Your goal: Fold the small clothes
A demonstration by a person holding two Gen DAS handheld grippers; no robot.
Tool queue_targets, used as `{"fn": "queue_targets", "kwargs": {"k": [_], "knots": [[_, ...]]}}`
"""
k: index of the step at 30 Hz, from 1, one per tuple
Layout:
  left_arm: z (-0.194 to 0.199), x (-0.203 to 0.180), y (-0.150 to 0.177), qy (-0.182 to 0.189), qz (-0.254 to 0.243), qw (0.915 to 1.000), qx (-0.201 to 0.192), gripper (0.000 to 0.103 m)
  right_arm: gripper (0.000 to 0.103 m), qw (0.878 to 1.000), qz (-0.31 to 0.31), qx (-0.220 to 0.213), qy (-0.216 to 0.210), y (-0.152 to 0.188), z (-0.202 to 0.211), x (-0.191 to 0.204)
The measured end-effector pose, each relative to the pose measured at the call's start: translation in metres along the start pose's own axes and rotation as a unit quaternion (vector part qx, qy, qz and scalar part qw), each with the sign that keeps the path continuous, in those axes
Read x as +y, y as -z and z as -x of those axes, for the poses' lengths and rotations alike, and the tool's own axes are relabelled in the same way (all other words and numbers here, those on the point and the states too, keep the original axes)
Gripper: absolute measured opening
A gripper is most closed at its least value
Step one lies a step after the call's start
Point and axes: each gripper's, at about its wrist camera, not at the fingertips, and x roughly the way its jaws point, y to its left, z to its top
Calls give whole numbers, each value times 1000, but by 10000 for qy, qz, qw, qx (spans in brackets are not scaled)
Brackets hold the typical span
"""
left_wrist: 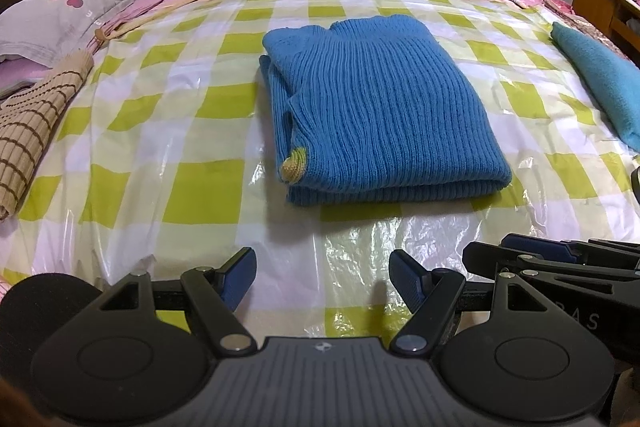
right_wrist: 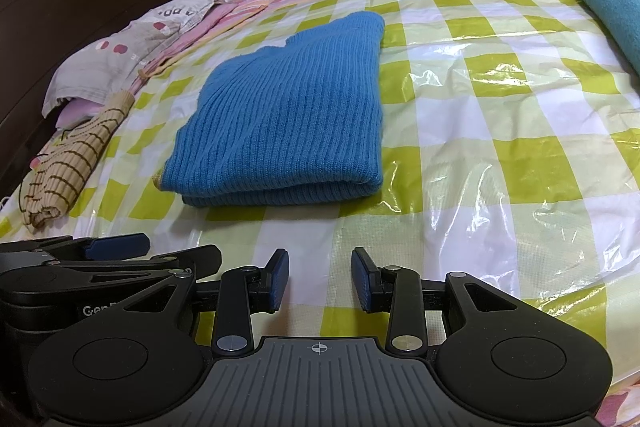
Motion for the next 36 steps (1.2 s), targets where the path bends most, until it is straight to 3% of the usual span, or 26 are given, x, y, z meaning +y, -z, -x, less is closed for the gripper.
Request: {"fn": "queue_targets", "kwargs": {"k": [9, 16, 36], "knots": [[-1, 0, 2, -12, 32, 10000, 37, 79, 35, 10000, 1, -1, 2, 0, 0, 0], [2, -4, 0, -433, -106, 9989, -139, 96, 35, 10000, -63, -41, 3, 1, 0, -3], [2, -1, -1, -386, -32, 9991, -152, 96, 35, 9999, -95, -47, 7, 0, 1, -4]]}}
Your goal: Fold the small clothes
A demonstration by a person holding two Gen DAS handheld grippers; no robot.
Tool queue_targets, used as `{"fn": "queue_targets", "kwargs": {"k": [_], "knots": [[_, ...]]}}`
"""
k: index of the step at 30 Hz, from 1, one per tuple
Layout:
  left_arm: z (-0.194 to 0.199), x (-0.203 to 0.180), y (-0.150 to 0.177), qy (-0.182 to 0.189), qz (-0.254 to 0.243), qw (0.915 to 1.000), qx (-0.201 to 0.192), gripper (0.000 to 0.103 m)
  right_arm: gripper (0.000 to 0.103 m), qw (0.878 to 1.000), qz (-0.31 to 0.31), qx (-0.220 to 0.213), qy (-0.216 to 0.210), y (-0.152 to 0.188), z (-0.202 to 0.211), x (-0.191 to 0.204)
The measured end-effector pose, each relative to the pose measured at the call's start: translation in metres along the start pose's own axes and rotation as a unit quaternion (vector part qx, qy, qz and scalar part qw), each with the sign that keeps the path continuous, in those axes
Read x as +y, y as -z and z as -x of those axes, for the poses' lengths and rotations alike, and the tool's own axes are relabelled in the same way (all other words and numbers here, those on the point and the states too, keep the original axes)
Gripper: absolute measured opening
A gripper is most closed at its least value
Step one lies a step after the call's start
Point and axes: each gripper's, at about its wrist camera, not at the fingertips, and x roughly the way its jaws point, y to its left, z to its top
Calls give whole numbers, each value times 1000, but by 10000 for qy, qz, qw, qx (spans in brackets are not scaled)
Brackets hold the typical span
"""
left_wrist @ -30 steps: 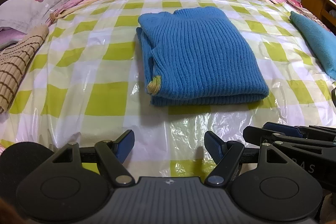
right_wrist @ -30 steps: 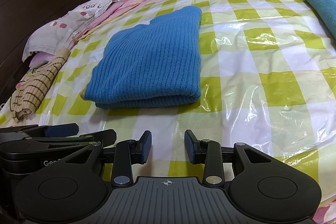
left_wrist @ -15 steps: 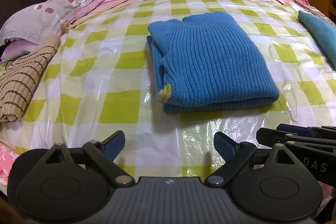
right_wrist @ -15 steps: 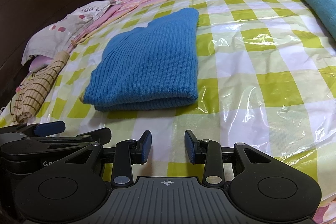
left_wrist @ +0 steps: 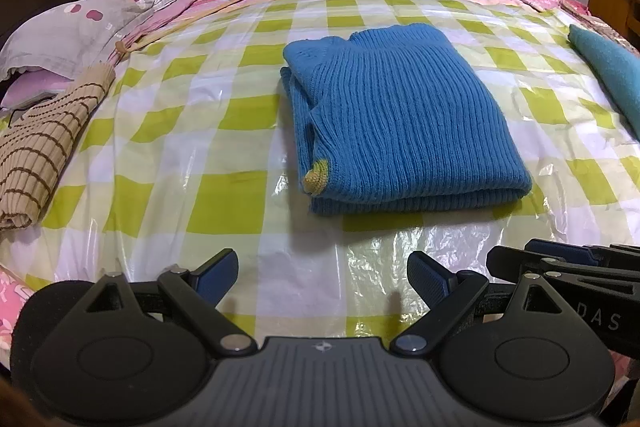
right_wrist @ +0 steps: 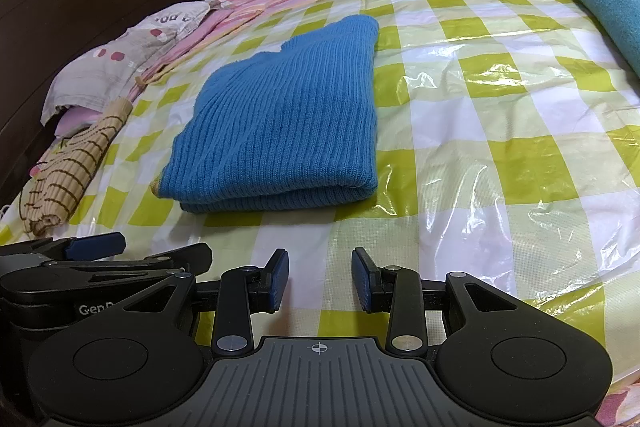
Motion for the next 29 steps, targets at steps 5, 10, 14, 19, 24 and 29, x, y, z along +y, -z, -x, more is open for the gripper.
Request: {"fn": "queue_targets", "kwargs": {"k": [5, 10, 14, 19, 24, 29], "knots": [[-1, 1, 0, 24, 15, 10000, 19, 96, 35, 10000, -2, -1, -1, 0, 0, 0], [-1, 1, 0, 24, 16, 10000, 19, 96, 35, 10000, 0, -1, 0, 0, 0, 0], [-1, 1, 0, 30, 21, 10000, 20, 96, 35, 10000, -4, -3, 0, 0, 0, 0], [-2, 0, -1, 46, 42, 10000, 57, 96, 35, 10000, 0, 1, 2, 0, 0, 0], [-2, 0, -1, 58, 63, 9999, 95, 96, 35, 10000, 1, 2, 6, 0, 0, 0], [-5, 0, 0, 64, 54, 9998, 190, 96, 35, 10000, -3, 1, 3, 0, 0, 0]]}}
